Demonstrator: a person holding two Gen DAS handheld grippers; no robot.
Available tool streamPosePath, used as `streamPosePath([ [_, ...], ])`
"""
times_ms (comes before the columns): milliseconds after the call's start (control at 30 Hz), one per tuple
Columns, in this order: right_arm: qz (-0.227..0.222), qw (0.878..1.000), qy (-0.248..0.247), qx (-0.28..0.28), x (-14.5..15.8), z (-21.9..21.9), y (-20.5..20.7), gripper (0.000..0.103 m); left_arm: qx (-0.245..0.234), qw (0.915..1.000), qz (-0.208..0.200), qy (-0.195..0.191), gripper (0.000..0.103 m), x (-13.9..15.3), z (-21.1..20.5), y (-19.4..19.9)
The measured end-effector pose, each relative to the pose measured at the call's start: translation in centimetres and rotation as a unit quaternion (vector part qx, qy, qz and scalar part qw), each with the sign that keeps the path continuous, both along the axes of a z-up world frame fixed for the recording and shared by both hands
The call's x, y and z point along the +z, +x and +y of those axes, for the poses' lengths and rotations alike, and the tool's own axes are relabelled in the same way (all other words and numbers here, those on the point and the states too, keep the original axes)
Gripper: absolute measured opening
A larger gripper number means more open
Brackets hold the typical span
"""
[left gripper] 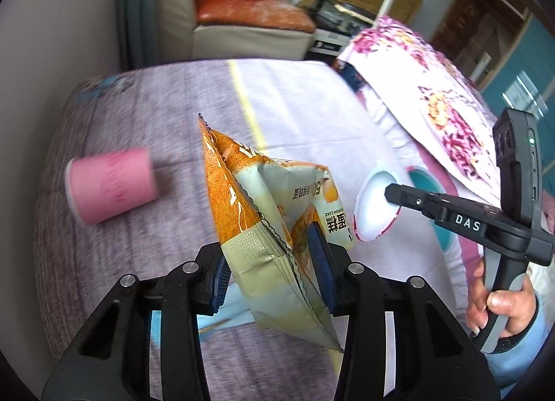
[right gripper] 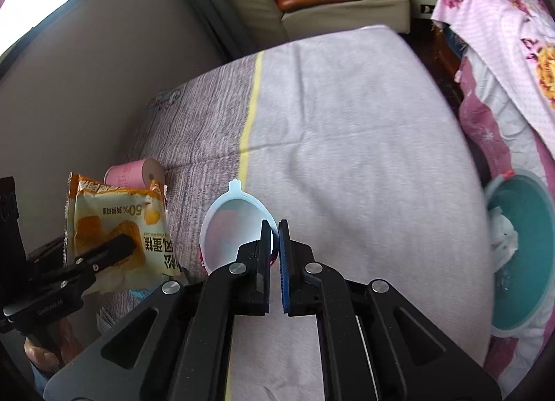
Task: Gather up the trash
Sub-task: 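Carry the wrapper and yogurt cup over the teal bin and open both grippers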
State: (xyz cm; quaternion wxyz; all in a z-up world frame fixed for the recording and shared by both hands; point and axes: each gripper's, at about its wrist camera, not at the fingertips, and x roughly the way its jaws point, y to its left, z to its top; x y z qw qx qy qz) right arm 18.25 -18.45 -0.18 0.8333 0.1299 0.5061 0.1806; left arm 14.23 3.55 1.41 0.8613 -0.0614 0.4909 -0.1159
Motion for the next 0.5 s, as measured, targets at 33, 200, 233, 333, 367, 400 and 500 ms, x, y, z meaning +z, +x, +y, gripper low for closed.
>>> streamPosePath([
  [33, -0.006, 1.000, 0.006, -0.010, 0.4, -1.5, -0.5, 0.005, -0.007, 1.0000, -0.003, 0.001, 0.043, 0.3, -1.0, 0.1],
  [200, -0.026, 0.998, 0.014, -0.048, 1.5, -5.5, -1.8, 0.005, -0.044, 0.9990, -0.007, 0.008, 0.043, 0.6, -6.0, 0.7],
  [233, -0.029, 0.998, 0.016, -0.058, 1.7, -6.8, -2.2, 0.005, -0.051, 0.9986, -0.006, 0.009, 0.043, 0.5, -7.1, 0.8],
  [333, -0.036, 0.996, 0.017, -0.085, 2.0, -9.6, -2.9, 0.005, -0.076, 0.9970, 0.002, 0.011, 0.043, -0.2, -10.3, 1.3],
  [367, -0.038, 0.995, 0.018, -0.094, 2.0, -10.8, -3.2, 0.005, -0.085, 0.9963, 0.005, 0.013, 0.043, -0.4, -11.6, 1.4],
  [400, -0.040, 0.994, 0.018, -0.100, 2.0, -11.5, -3.4, 0.005, -0.095, 0.9954, 0.008, 0.015, 0.043, -0.7, -12.9, 1.6],
  [500, -0.045, 0.990, 0.020, -0.131, 1.9, -14.6, -4.2, 0.005, -0.119, 0.9925, 0.017, 0.019, 0.043, -1.6, -16.2, 2.0],
])
